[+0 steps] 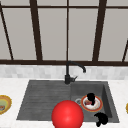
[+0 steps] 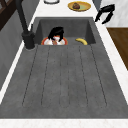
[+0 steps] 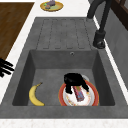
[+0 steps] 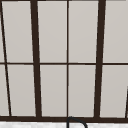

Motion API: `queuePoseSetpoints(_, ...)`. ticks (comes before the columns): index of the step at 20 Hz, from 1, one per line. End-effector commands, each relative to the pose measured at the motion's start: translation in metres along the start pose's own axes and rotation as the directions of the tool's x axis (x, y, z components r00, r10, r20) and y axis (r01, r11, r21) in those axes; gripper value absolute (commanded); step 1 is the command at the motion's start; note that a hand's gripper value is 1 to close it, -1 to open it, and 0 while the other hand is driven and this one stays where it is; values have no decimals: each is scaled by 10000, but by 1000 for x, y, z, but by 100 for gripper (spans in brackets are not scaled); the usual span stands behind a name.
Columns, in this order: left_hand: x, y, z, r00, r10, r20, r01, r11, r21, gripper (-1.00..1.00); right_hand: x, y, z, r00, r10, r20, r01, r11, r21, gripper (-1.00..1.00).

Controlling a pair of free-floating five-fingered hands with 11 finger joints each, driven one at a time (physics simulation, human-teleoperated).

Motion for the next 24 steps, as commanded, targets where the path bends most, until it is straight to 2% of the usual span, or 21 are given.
queuePoseSetpoints(1,4,24,-13,10000,-97,16,97,10000,6,-100,0,0,0,10000,0,0,0,10000,0,0)
queuePoseSetpoints(5,18,52,-25,9991,396,124,-392,9988,-299,-100,0,0,0,10000,0,0,0,10000,0,0)
queuePoseSetpoints(7,21,60,-24,9973,728,17,-725,9957,-580,-100,0,0,0,10000,0,0,0,10000,0,0)
queuePoseSetpoints(9,29,69,-25,9958,912,-76,-915,9934,-690,-100,0,0,0,10000,0,0,0,10000,0,0)
queuePoseSetpoints(12,53,87,-18,9972,750,40,-747,9956,-566,-100,0,0,0,10000,0,0,0,10000,0,0)
queuePoseSetpoints(13,60,92,-17,9978,628,191,-616,9966,-555,-100,0,0,0,10000,0,0,0,10000,0,0)
queuePoseSetpoints(16,74,104,-12,9966,704,422,-675,9956,-655,-100,0,0,0,10000,0,0,0,10000,0,0)
queuePoseSetpoints(20,87,117,-4,9937,749,834,-708,9961,-520,-100,0,0,0,10000,0,0,0,10000,0,0)
queuePoseSetpoints(24,93,128,7,9920,829,948,-787,9958,-477,-100,0,0,0,10000,0,0,0,10000,0,0)
